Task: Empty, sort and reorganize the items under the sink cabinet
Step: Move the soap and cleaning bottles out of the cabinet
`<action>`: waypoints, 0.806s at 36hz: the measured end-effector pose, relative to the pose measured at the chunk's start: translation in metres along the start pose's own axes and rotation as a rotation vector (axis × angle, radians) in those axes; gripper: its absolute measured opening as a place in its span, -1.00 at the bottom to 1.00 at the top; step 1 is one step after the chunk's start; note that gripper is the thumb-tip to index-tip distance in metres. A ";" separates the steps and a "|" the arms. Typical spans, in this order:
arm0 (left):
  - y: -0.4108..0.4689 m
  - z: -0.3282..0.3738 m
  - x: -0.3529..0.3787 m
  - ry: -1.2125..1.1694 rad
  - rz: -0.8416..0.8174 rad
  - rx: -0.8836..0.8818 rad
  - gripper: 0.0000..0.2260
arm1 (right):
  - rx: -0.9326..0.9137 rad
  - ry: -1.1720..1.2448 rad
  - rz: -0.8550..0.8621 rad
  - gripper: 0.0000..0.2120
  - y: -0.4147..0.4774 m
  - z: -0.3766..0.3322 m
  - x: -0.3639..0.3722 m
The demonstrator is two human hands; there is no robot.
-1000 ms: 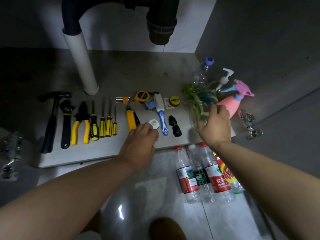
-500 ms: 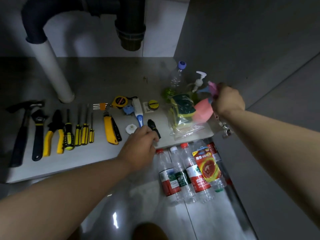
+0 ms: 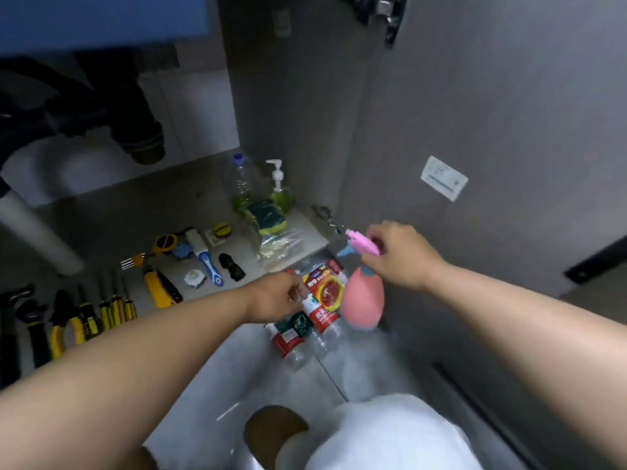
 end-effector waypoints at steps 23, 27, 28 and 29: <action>-0.039 -0.023 0.023 -0.264 0.184 -0.219 -0.87 | 0.298 -0.232 -0.079 -0.79 -0.075 0.054 0.120; -0.024 -0.036 0.016 -0.439 0.271 -0.289 -0.84 | 0.096 -0.155 0.052 -0.78 -0.039 0.023 0.101; -0.019 -0.040 0.012 -0.477 0.290 -0.295 -0.83 | 0.047 -0.096 0.037 -0.75 -0.027 0.014 0.098; -0.014 -0.044 0.009 -0.516 0.306 -0.300 -0.82 | 0.007 -0.030 -0.004 -0.71 -0.015 0.004 0.097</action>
Point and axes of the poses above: each hand's wrist, its own y-axis towards the middle knuckle, its own x-axis out of the palm, z = x × y, the point moved 3 cm from there along y, towards the middle knuckle, and after that the axes turned 5 degrees about -y, right-handed, at the moved point
